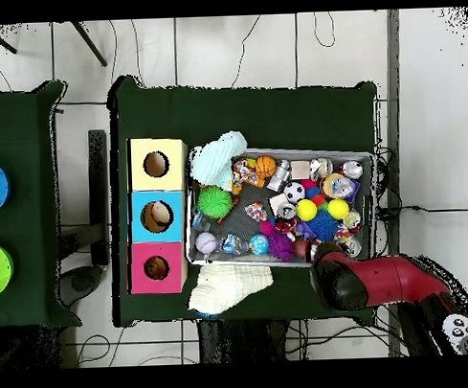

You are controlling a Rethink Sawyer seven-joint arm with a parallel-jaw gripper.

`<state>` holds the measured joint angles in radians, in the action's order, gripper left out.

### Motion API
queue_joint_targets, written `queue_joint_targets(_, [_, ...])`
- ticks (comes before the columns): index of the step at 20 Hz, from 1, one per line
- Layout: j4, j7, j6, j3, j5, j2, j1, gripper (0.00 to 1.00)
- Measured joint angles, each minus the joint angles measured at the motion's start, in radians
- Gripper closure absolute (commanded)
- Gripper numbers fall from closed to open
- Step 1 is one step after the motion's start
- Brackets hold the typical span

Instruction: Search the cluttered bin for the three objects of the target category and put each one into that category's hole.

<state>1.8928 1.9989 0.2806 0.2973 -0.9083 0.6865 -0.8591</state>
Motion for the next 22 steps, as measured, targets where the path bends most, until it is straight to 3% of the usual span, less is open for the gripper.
queue_joint_targets(13, [-0.063,0.000,-0.049,-0.016,-0.115,-0.075,-0.007,0.00])
queue_joint_targets(22, [-0.146,0.000,-0.149,-0.133,-0.171,-0.165,0.102,0.00])
